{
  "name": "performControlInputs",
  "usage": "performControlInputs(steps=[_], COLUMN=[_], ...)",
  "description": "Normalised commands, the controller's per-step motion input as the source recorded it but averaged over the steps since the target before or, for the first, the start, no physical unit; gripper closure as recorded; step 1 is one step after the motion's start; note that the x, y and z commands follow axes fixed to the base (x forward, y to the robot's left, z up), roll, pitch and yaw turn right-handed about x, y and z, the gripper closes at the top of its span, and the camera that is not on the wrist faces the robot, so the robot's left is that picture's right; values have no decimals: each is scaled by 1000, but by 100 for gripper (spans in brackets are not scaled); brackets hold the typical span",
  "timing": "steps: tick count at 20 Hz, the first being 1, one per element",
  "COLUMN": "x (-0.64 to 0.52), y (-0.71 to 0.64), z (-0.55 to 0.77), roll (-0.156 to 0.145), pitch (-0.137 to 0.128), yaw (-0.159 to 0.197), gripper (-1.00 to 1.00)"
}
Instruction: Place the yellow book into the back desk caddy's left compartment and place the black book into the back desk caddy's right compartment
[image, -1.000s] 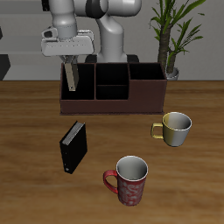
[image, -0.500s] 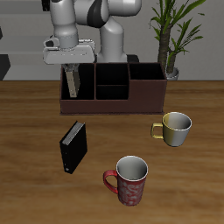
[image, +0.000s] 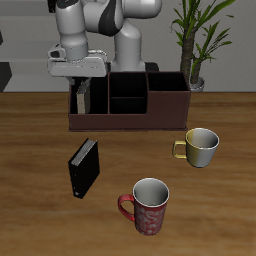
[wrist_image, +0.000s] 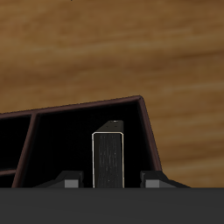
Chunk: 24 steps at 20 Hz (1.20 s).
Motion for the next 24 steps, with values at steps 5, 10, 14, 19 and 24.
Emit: performControlInputs(steps=[5,10,14,19,24], x=[32,86,371,338,549], y=[27,22,-80,-6,101], z=[107,128,284,301,294], roll=[0,-3,-68,-54,-65], pitch=[-16,-24,-38,-28,0], yaw=[3,13,17,27,67], gripper=[-100,-100,-100,-100,-100])
